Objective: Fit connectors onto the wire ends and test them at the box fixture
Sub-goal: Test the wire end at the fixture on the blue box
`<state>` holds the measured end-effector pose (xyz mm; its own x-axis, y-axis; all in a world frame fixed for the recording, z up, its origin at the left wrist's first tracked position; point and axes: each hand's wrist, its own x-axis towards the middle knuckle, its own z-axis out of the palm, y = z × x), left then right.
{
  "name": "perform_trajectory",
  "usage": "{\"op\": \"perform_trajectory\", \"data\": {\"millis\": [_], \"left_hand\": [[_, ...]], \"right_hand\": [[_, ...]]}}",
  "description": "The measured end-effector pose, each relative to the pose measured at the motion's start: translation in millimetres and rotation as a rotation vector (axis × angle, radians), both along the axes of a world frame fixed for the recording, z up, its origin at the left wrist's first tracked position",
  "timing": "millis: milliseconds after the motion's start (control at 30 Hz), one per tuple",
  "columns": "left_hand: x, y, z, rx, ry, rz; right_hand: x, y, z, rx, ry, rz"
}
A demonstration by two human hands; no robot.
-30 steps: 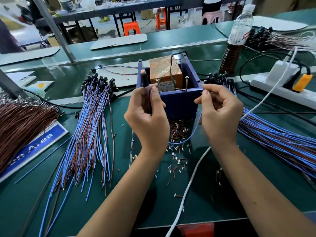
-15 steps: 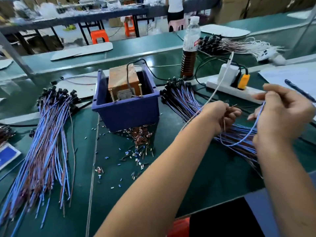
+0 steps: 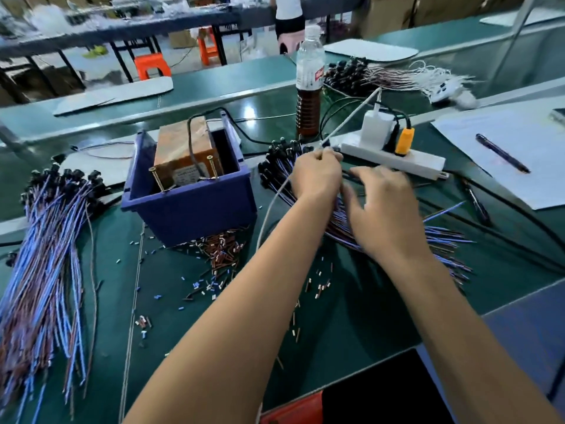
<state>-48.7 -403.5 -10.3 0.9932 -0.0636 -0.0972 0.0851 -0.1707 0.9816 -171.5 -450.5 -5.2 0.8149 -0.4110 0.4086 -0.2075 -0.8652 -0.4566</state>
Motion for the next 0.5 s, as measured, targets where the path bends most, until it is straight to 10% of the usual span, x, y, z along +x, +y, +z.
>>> {"op": "perform_trajectory", "data": {"millis": [233, 500], "left_hand": [[27, 18, 3, -0.26, 0.202, 0.21], [48, 34, -8, -0.12, 0.015, 0.308]], "right_hand": [[1, 6, 3, 0.071, 0.057, 0.089], [-6, -7, 10, 0.051, 0.145, -0.052]]}}
